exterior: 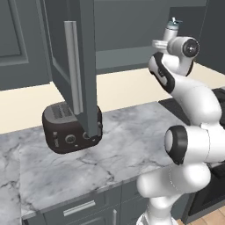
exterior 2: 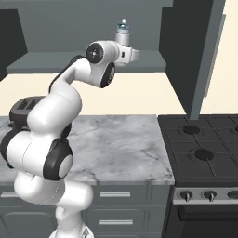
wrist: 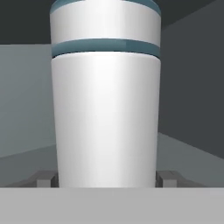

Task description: Pick the milk, water bottle from the counter and place them in the open cabinet.

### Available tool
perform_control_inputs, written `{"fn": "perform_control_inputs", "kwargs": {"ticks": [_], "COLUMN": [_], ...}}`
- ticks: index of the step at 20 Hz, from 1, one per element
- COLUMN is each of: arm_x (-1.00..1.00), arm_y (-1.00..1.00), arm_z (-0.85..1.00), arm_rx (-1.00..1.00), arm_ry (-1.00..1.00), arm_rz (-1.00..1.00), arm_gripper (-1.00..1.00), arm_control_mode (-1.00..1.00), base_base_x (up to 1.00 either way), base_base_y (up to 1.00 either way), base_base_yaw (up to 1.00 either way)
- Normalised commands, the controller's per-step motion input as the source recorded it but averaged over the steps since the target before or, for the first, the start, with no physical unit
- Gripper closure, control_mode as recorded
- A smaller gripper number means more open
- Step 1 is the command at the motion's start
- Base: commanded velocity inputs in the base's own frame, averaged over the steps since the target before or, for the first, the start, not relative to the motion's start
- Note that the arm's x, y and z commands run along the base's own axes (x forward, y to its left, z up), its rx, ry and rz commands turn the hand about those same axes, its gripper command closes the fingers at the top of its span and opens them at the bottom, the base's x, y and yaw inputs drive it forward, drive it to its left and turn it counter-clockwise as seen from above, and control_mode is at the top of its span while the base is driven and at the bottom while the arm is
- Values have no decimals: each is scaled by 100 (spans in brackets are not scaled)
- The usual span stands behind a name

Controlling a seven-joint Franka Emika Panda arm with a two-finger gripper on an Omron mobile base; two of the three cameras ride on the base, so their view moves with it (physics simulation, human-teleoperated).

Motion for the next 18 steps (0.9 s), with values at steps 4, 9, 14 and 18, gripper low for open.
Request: {"fn": "perform_control_inputs", "kwargs": {"ticks": [4, 9, 14, 18], "arm_x": [26, 36, 20, 17], "arm_y": [0, 0, 0, 0], "arm_z": [0, -2, -25, -39], "arm_rx": [0, 0, 0, 0], "arm_ry": [0, 1, 2, 0], "arm_rz": [-2, -1, 0, 0], "arm_gripper": [100, 100, 100, 100], "arm_control_mode": [-100, -100, -100, -100], "base_base_x": [0, 0, 0, 0], "base_base_y": [0, 0, 0, 0], "base_base_yaw": [0, 0, 0, 0]}}
